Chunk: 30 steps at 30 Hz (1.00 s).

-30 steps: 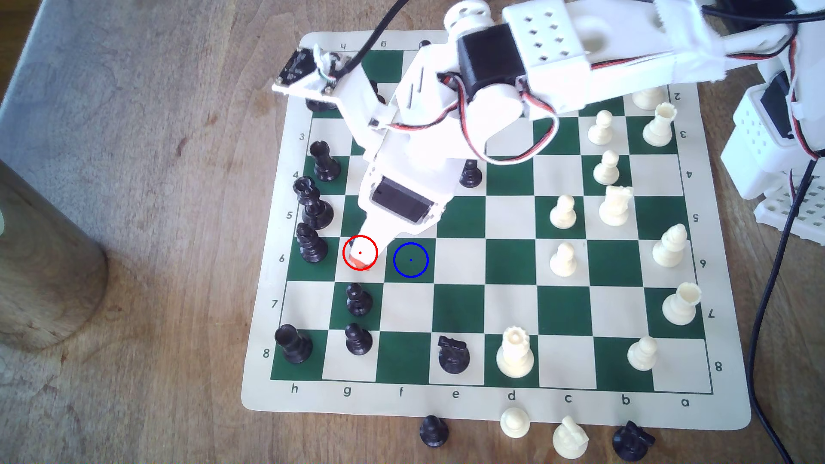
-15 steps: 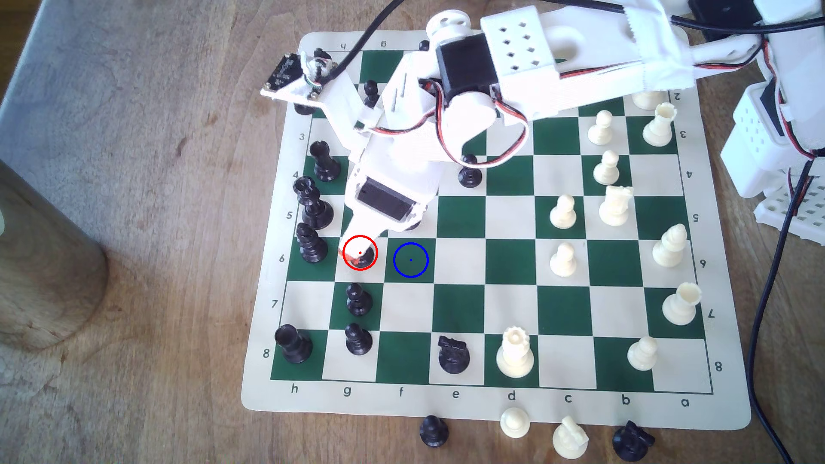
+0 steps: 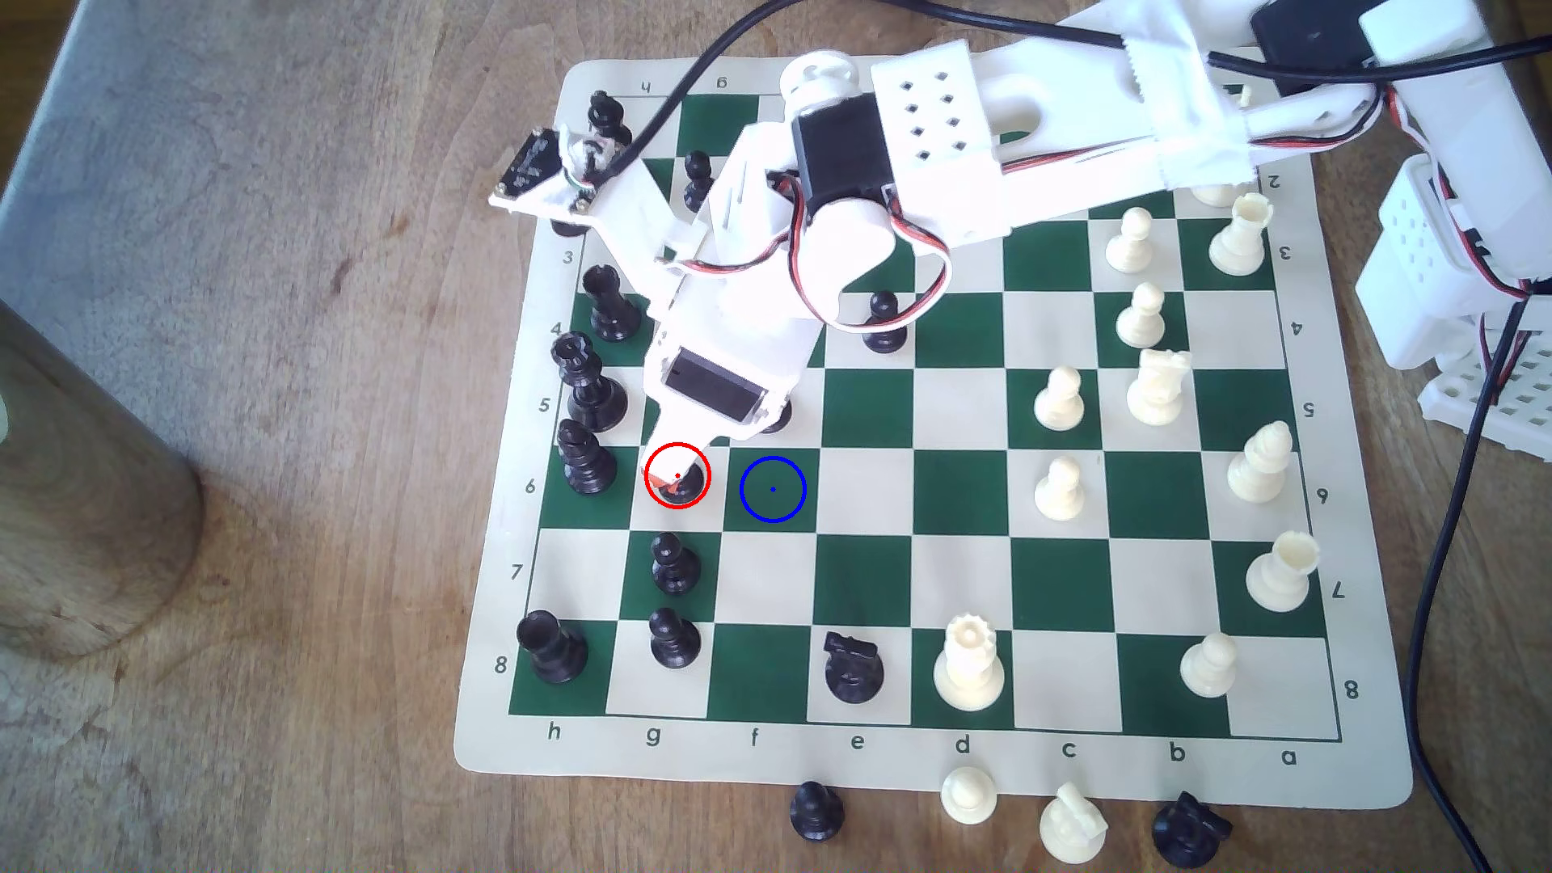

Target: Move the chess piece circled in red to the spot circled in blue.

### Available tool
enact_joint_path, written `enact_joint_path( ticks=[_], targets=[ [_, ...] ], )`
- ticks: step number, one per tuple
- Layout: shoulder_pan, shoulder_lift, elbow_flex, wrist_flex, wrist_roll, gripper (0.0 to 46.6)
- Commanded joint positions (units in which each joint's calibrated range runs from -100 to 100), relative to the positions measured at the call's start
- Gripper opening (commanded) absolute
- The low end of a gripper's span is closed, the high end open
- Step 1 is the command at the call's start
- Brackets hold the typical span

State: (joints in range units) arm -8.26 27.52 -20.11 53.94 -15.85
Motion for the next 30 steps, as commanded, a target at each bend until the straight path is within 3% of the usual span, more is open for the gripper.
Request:
enact_joint_path(
  ticks=[1, 30],
  targets=[
    [0.4, -0.8, -6.0, -1.1, 0.2, 15.9],
    [-0.7, 3.2, -6.5, -4.9, -0.7, 14.9]
  ],
)
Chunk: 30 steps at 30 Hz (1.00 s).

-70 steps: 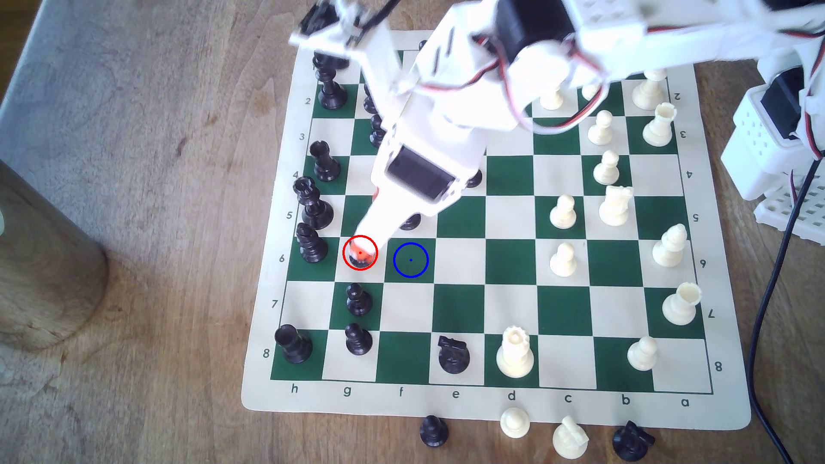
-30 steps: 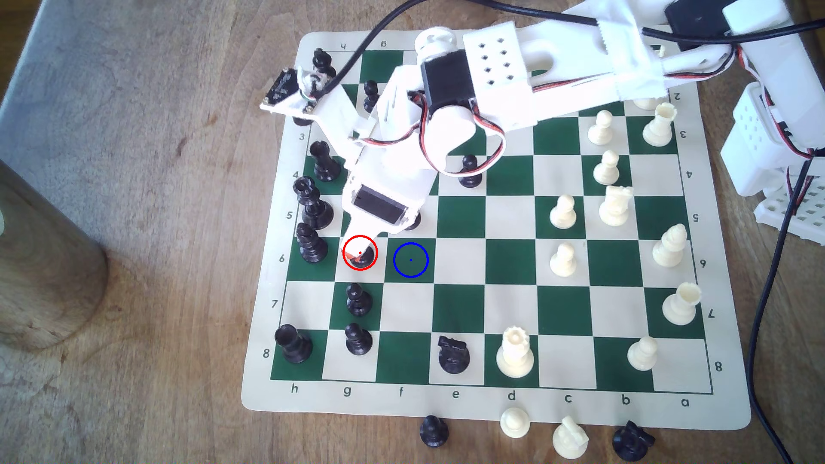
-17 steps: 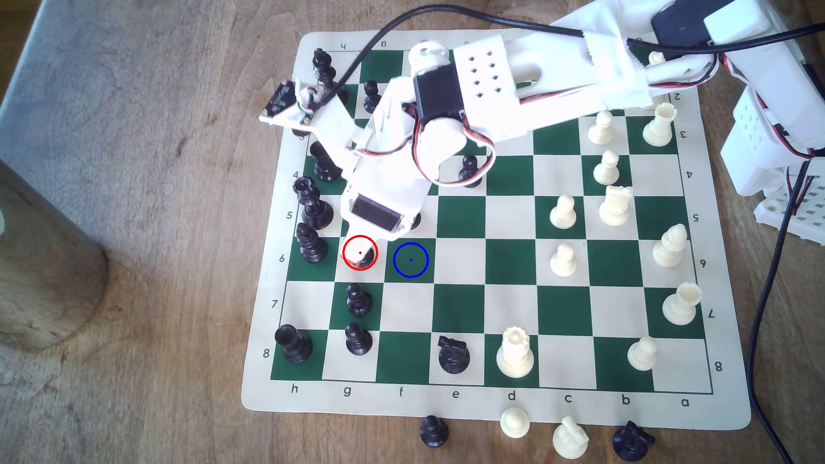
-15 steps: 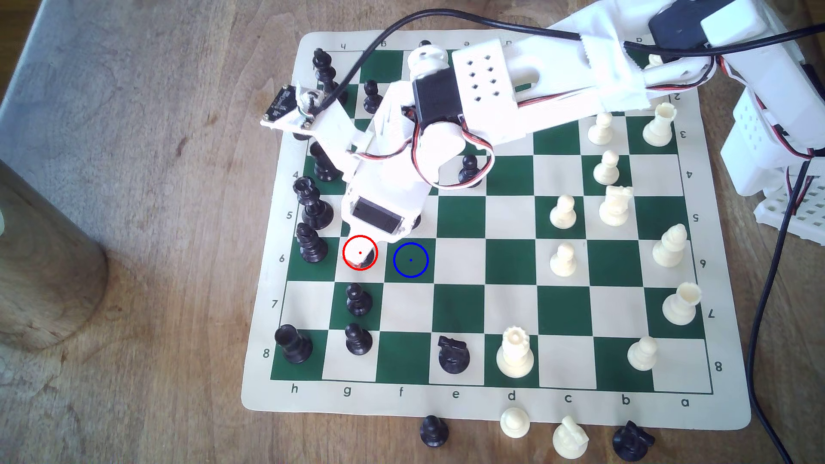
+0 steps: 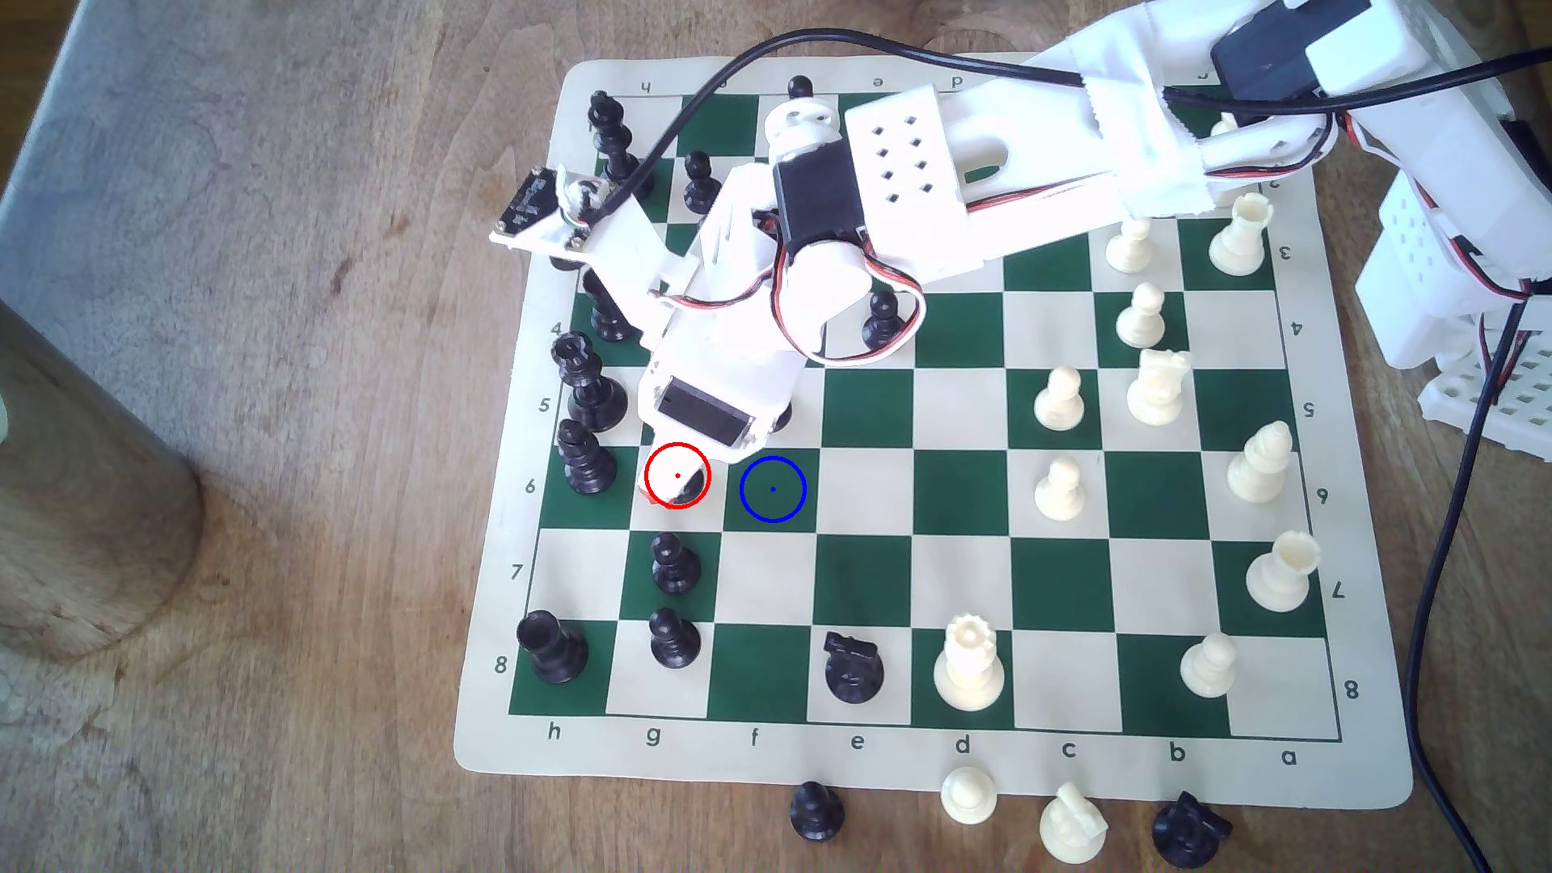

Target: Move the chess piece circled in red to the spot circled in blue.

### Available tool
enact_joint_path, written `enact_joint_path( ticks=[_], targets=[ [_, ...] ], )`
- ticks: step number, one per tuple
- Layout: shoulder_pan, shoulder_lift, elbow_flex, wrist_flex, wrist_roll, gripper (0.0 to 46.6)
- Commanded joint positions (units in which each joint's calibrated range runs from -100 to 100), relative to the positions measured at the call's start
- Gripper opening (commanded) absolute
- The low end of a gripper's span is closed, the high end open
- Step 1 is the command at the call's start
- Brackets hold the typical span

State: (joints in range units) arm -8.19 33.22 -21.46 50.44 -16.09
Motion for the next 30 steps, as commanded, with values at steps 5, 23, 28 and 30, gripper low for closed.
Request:
enact_joint_path(
  ticks=[5, 23, 28, 30],
  targets=[
    [-1.5, -2.7, -5.1, -2.1, -0.8, 14.4],
    [-1.1, -3.3, -4.2, -2.7, -1.2, 0.4],
    [0.3, -7.8, -4.2, -3.5, -1.3, 0.4],
    [0.9, -10.5, -3.7, -2.9, -1.3, 0.4]
  ],
)
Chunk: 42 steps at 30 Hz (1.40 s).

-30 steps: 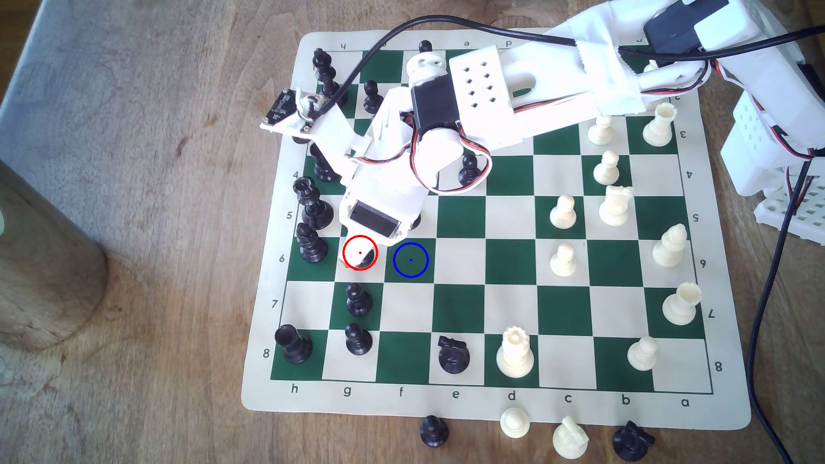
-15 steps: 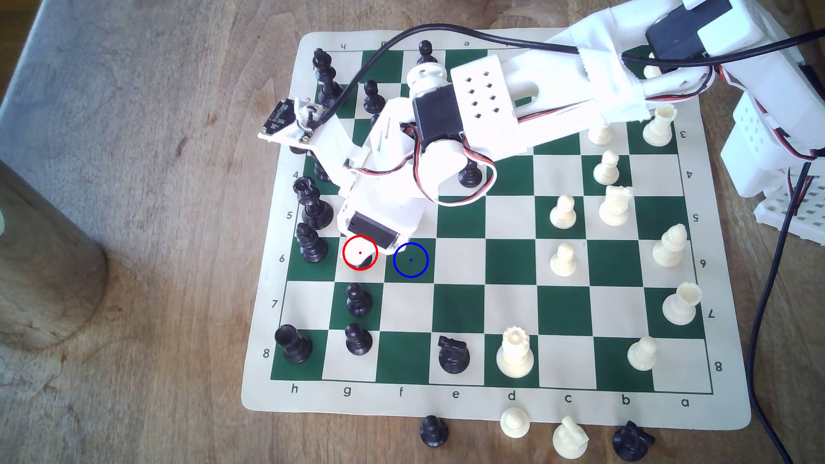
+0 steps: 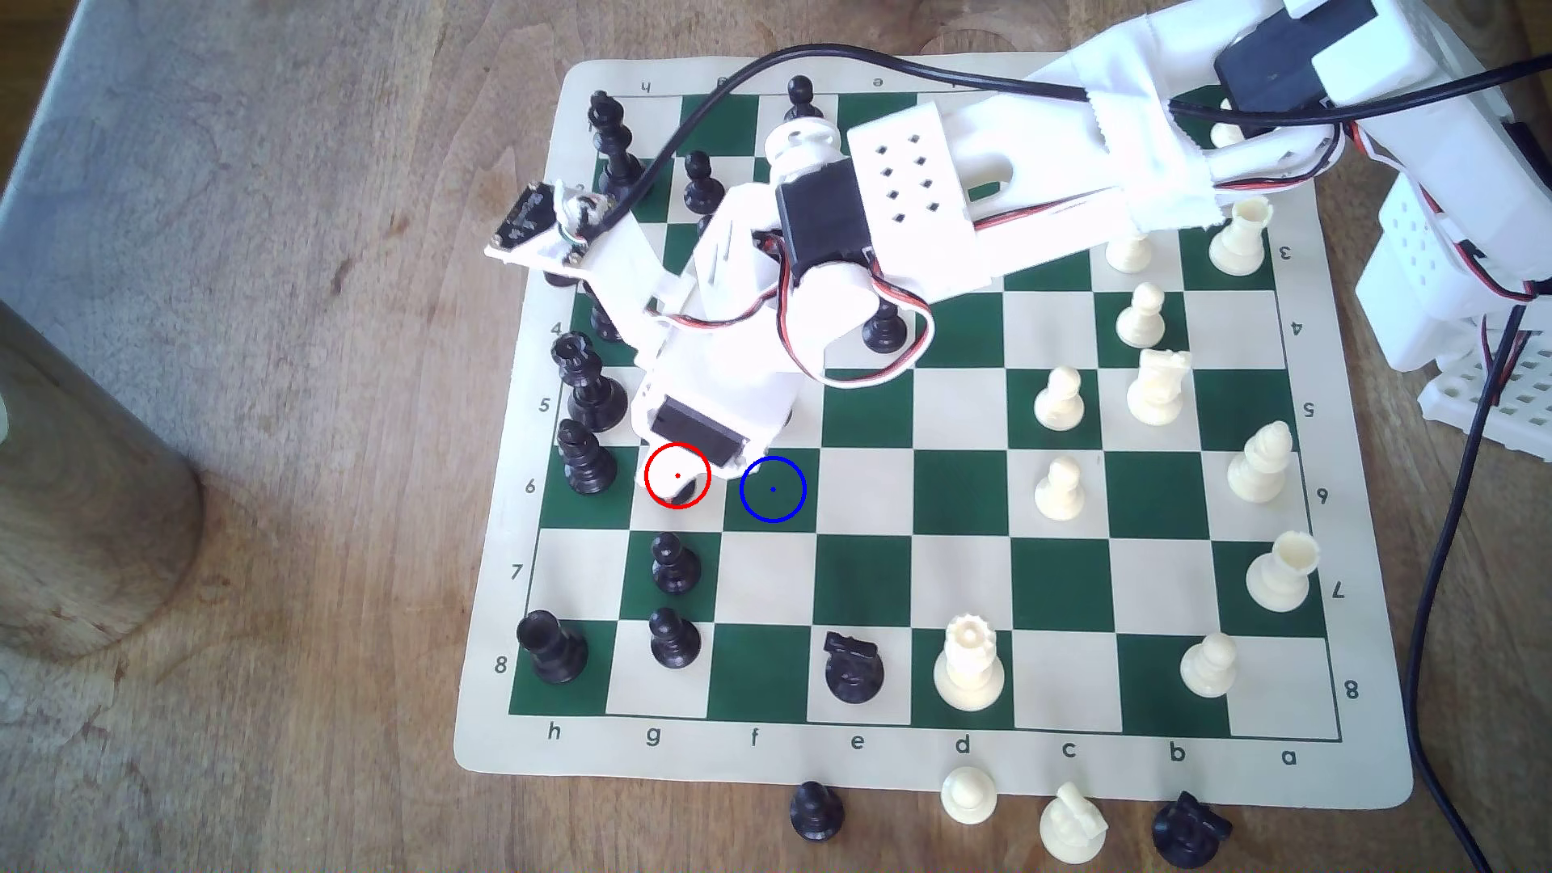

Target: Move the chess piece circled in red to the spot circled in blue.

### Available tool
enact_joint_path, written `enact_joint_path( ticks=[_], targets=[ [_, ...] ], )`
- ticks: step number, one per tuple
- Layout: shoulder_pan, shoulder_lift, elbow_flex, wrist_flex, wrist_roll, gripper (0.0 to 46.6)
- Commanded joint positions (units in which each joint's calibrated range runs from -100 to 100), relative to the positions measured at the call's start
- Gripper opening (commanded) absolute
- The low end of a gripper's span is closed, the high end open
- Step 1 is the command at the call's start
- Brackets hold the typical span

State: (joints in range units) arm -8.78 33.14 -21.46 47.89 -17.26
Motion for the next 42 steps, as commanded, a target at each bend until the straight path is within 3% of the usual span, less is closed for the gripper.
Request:
enact_joint_path(
  ticks=[1, 10, 22, 42],
  targets=[
    [1.5, -11.5, -3.1, -0.3, -0.1, 0.4],
    [0.6, -23.1, 6.2, -0.5, -0.4, 0.4],
    [-2.0, -27.2, 20.0, -4.3, -0.1, 0.4],
    [-2.4, -23.0, 22.8, -2.8, 2.2, 0.4]
  ],
)
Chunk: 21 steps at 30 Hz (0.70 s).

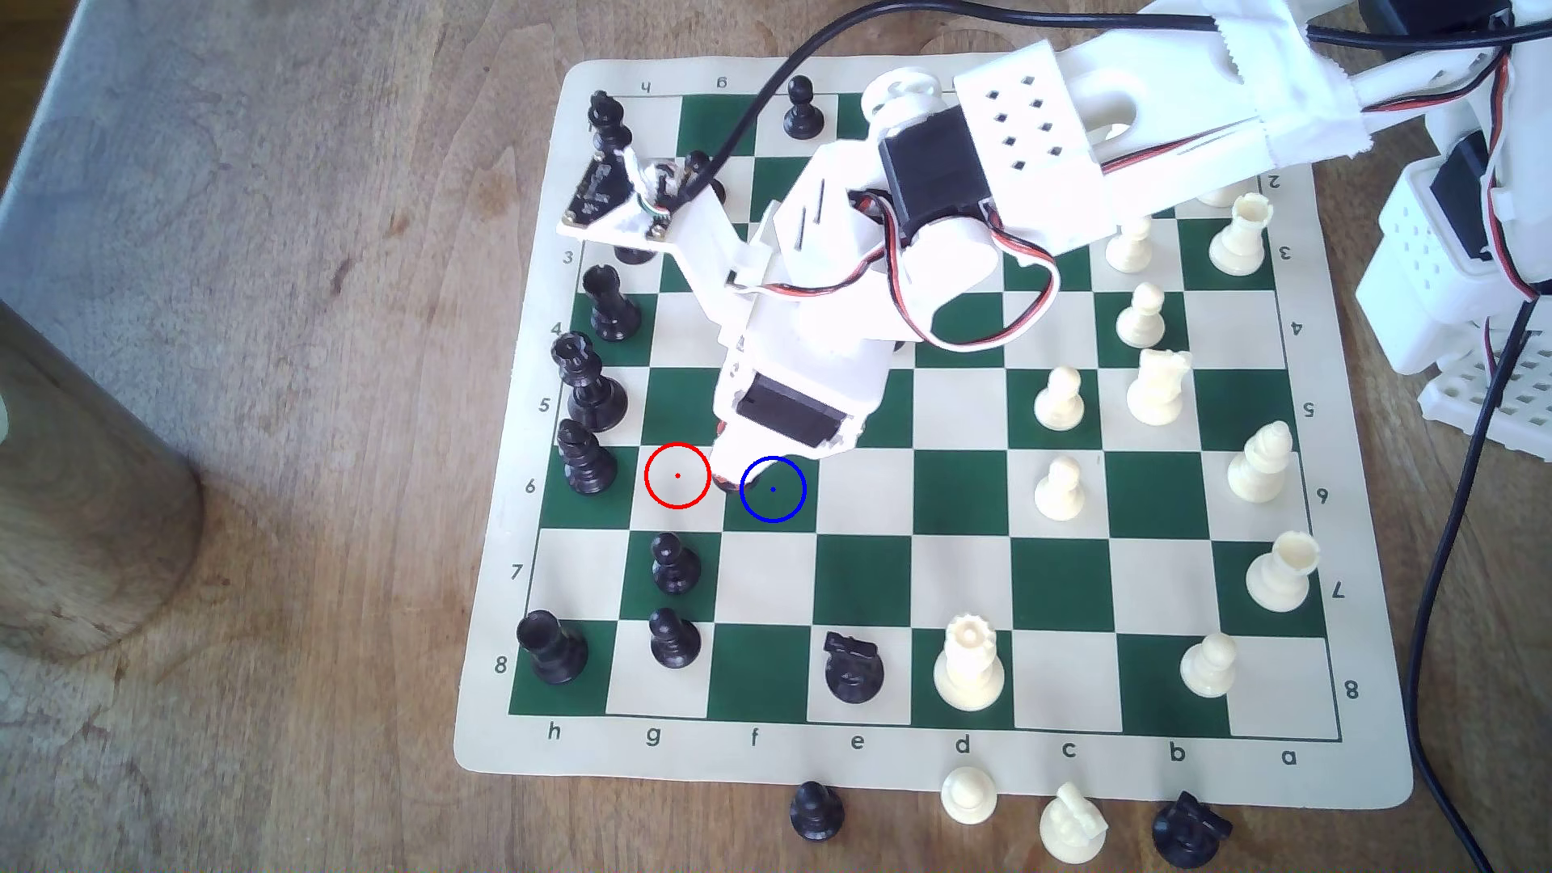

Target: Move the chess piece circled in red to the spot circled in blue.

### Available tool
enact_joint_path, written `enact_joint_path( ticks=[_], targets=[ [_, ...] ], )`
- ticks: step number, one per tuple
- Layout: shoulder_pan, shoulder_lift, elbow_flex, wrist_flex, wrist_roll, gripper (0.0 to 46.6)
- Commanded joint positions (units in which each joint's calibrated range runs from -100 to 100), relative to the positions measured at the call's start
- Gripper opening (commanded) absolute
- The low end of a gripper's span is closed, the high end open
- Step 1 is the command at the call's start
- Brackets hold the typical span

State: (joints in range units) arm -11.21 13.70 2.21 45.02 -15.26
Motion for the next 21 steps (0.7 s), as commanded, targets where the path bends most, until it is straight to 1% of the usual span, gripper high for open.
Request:
enact_joint_path(
  ticks=[1, 11, 21],
  targets=[
    [0.1, -3.6, -0.8, 0.1, 0.2, 0.4],
    [0.4, -1.6, 0.8, 0.1, 1.1, 0.4],
    [-0.6, -0.2, 1.3, -1.0, 0.8, 0.4]
  ],
)
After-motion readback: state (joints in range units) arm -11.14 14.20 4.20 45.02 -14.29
